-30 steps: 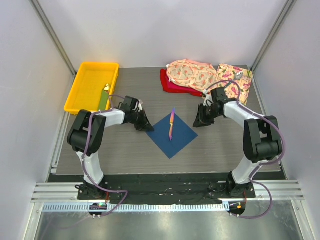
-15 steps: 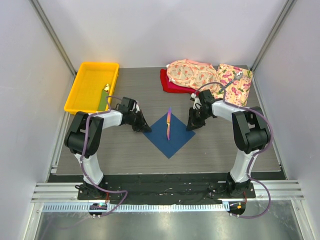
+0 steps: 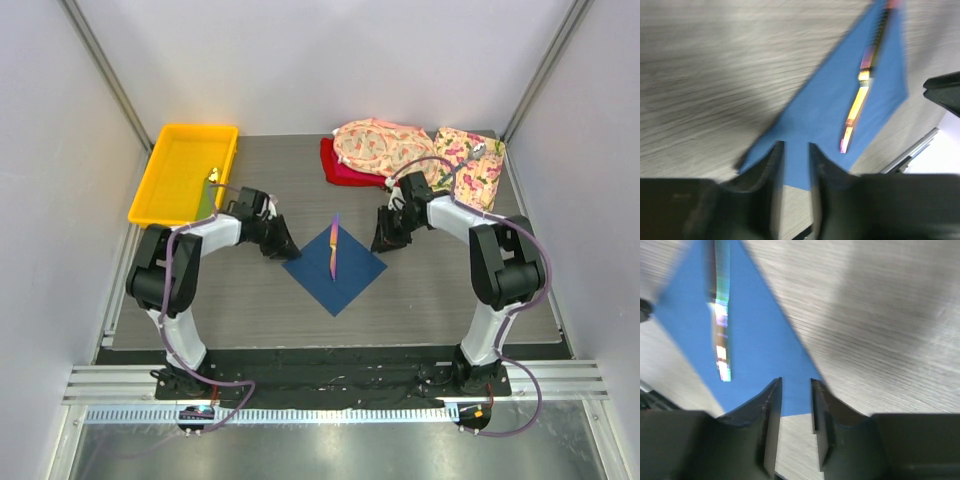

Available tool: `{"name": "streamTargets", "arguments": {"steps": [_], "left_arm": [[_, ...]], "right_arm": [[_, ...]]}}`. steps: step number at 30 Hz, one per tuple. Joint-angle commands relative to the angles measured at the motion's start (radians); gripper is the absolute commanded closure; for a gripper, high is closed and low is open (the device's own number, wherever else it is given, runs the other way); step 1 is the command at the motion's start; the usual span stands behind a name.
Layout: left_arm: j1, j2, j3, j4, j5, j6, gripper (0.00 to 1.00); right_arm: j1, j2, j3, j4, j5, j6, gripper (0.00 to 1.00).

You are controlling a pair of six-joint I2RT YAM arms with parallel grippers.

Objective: Place the utensils on the paper napkin and roll it up

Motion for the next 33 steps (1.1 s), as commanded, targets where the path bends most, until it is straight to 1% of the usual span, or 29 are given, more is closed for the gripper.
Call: {"name": "streamTargets", "arguments": {"steps": [1, 3, 4, 5, 6, 8, 9, 10, 12, 13, 15, 16, 17, 20, 21, 24, 30, 33], "left_arm": [[0.006, -0.126, 0.117, -0.015, 0.036, 0.070, 0.57], [0.006, -0.154, 0.141, -0.028, 0.039, 0.081, 0.52], [0.008, -0.179, 0.151, -0.035, 0.036, 0.096, 0.46], [0.008, -0.195, 0.175, -0.053, 0.027, 0.104, 0.43], [0.008, -0.208, 0.187, -0.059, 0.004, 0.119, 0.40], [0.008, -0.239, 0.238, -0.100, -0.017, 0.170, 0.33], [0.006, -0.243, 0.255, -0.113, -0.040, 0.188, 0.28], [0.008, -0.251, 0.276, -0.131, -0.059, 0.203, 0.18], [0.006, -0.265, 0.327, -0.180, -0.091, 0.239, 0.13], [0.008, -0.271, 0.335, -0.183, -0.126, 0.246, 0.09], [0.006, -0.289, 0.348, -0.188, -0.177, 0.259, 0.05], [0.008, -0.292, 0.352, -0.189, -0.221, 0.263, 0.04], [0.008, -0.295, 0.358, -0.200, -0.246, 0.268, 0.04], [0.008, -0.297, 0.373, -0.229, -0.316, 0.276, 0.03], [0.008, -0.300, 0.375, -0.235, -0.327, 0.283, 0.03], [0.006, -0.311, 0.367, -0.245, -0.329, 0.296, 0.03], [0.008, -0.325, 0.322, -0.246, -0.370, 0.332, 0.02], [0.008, -0.315, 0.319, -0.268, -0.367, 0.343, 0.01]], "right_arm": [[-0.025, -0.149, 0.148, 0.020, -0.031, 0.030, 0.59], [-0.068, -0.161, 0.192, 0.020, 0.007, 0.035, 0.52], [-0.085, -0.163, 0.240, 0.015, 0.030, 0.032, 0.42], [-0.100, -0.160, 0.263, 0.006, 0.058, 0.035, 0.38], [-0.138, -0.155, 0.312, 0.001, 0.131, 0.030, 0.35], [-0.186, -0.123, 0.358, -0.014, 0.196, 0.036, 0.35], [-0.232, -0.106, 0.407, -0.020, 0.234, 0.052, 0.34], [-0.254, -0.071, 0.431, -0.026, 0.290, 0.059, 0.35], [-0.309, -0.028, 0.508, -0.043, 0.367, 0.070, 0.34], [-0.315, -0.006, 0.536, -0.046, 0.465, 0.075, 0.35], [-0.323, 0.070, 0.618, -0.066, 0.564, 0.091, 0.34], [-0.332, 0.101, 0.643, -0.071, 0.587, 0.098, 0.34], [-0.338, 0.145, 0.663, -0.072, 0.636, 0.111, 0.34], [-0.361, 0.219, 0.740, -0.072, 0.708, 0.157, 0.37], [-0.364, 0.272, 0.778, -0.072, 0.729, 0.171, 0.37], [-0.369, 0.366, 0.858, -0.074, 0.774, 0.196, 0.38], [-0.369, 0.503, 0.997, -0.057, 0.802, 0.217, 0.37], [-0.369, 0.540, 1.012, -0.019, 0.800, 0.214, 0.36]]}}
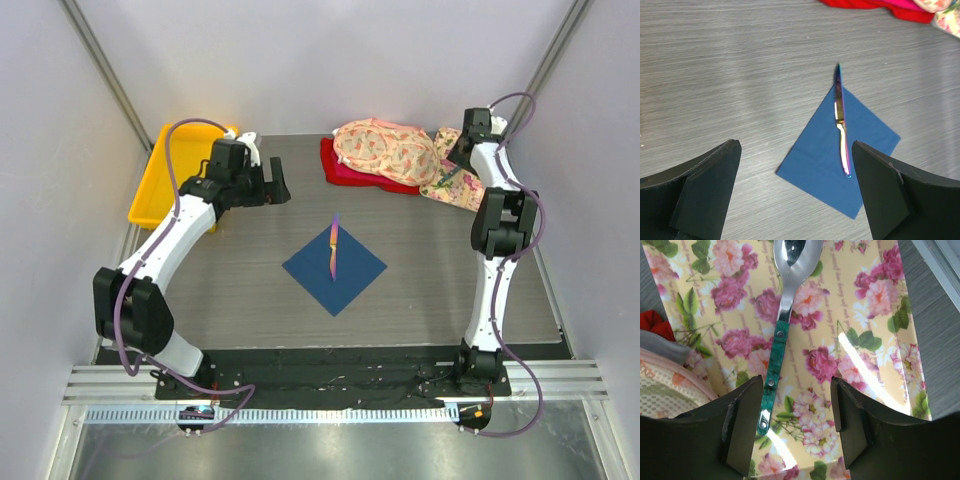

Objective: Place the utensils on the paper napkin and roll it up

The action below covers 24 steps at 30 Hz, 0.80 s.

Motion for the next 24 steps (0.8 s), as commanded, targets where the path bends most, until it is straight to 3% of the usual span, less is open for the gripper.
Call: {"name": "streamTargets", "arguments": {"steps": [1, 16, 19, 23, 24], "left_arm": [[0.002, -0.029, -0.009, -0.025, -0.032, 0.040, 0.01], [0.018, 0.043, 0.034, -0.066, -0.083, 0.015, 0.01], [0.028, 0.043, 0.036, -0.068, -0.085, 0.001, 0.01], [0.041, 0.039, 0.039, -0.072, -0.083, -0.006, 0.04], [0.042, 0.036, 0.040, -0.071, -0.081, -0.008, 0.04]], "right_arm": [[-0.002, 0.011, 0.076, 0.086, 0.054, 0.027, 0.36], [-0.004, 0.113, 0.071, 0.146, 0.021, 0.029, 0.40], [-0.002, 0.106, 0.057, 0.148, 0.014, 0.001, 0.47], [-0.010, 0.077, 0.033, 0.148, 0.009, -0.016, 0.80], [-0.016, 0.070, 0.030, 0.146, 0.000, -0.025, 0.84]]}}
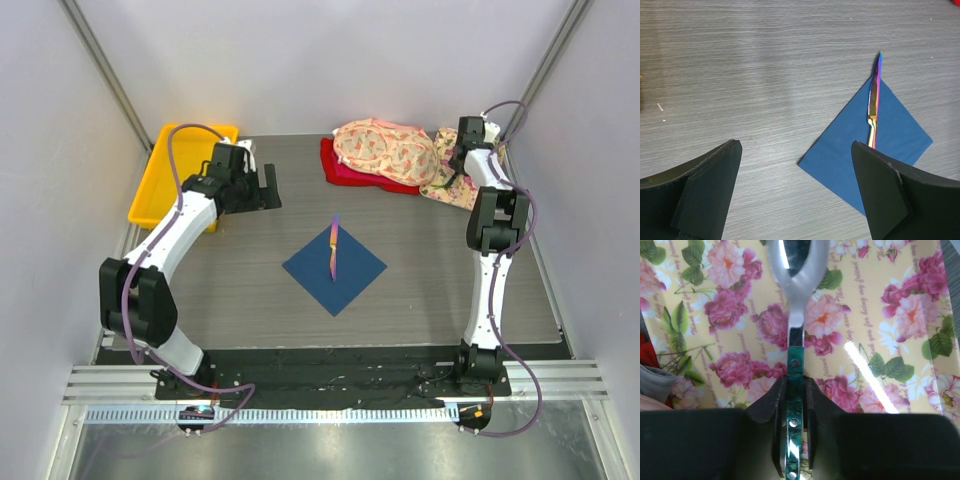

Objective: Place the utensils on the paper napkin and roll it up

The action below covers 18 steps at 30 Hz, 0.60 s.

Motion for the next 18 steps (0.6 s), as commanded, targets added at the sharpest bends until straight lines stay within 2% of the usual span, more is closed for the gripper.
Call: {"name": "streamTargets", "arguments": {"steps": [1, 2, 13, 18], "left_arm": [[0.017, -0.020, 0.048, 0.006, -0.009, -0.013, 0.04], [0.017, -0.022, 0.051, 0.006, -0.008, -0.012, 0.04], [0.022, -0.046, 0.045, 0.035, -0.002, -0.009, 0.05], [0.025, -0.089, 0.017, 0.059, -0.017, -0.003, 0.00]], "right_arm": [[-0.018, -0.082, -0.021, 0.031, -0.006, -0.019, 0.87], [-0.023, -0.094, -0.034, 0.031, -0.008, -0.021, 0.99], [-0.073, -0.390, -0.175, 0.038, -0.199, -0.156, 0.99], [-0.058, -0.592, -0.350, 0.015, -0.412, -0.167, 0.99]]}}
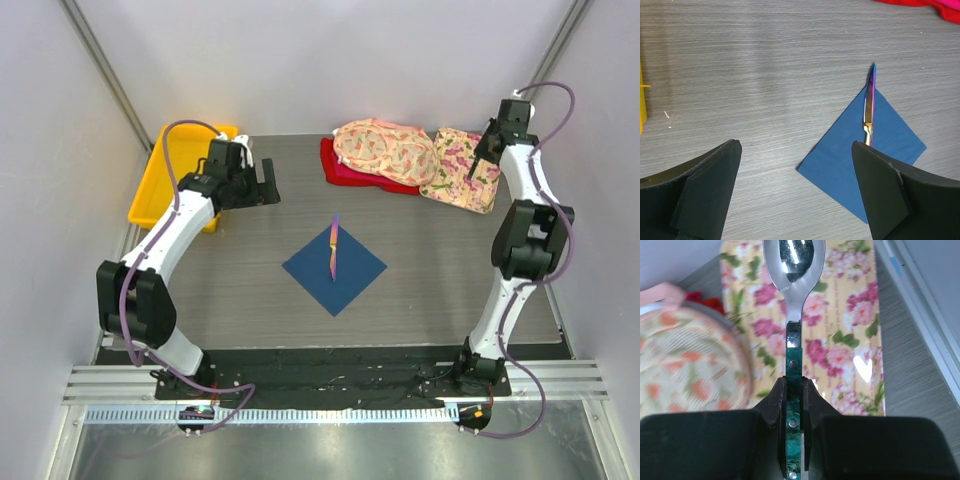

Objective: Place the utensils on the paper napkin and roll it up

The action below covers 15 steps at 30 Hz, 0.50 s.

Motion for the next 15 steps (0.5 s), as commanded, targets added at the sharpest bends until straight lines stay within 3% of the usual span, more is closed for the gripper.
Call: {"name": "streamTargets", "arguments": {"steps": [1, 7, 11, 15], "left_arm": [[0.011, -0.092, -0.015, 0.058, -0.018, 0.001, 0.00], [0.062, -0.144, -0.059, 0.091, 0.066, -0.051, 0.00], [0.079, -0.182, -0.099, 0.137, 0.103, -0.074, 0.00], [0.079, -0.198, -0.128, 0.157, 0.109, -0.083, 0.00]], "right_arm": [[0.036, -0.251, -0.134, 0.020, -0.219, -0.041, 0.99], [0.188, -0.510, -0.456, 0.041, -0.306, 0.008, 0.99], [0.389, -0.633, -0.707, 0.145, -0.241, 0.049, 0.99], [0.547, -0.638, -0.796, 0.196, -0.141, 0.152, 0.99]]}}
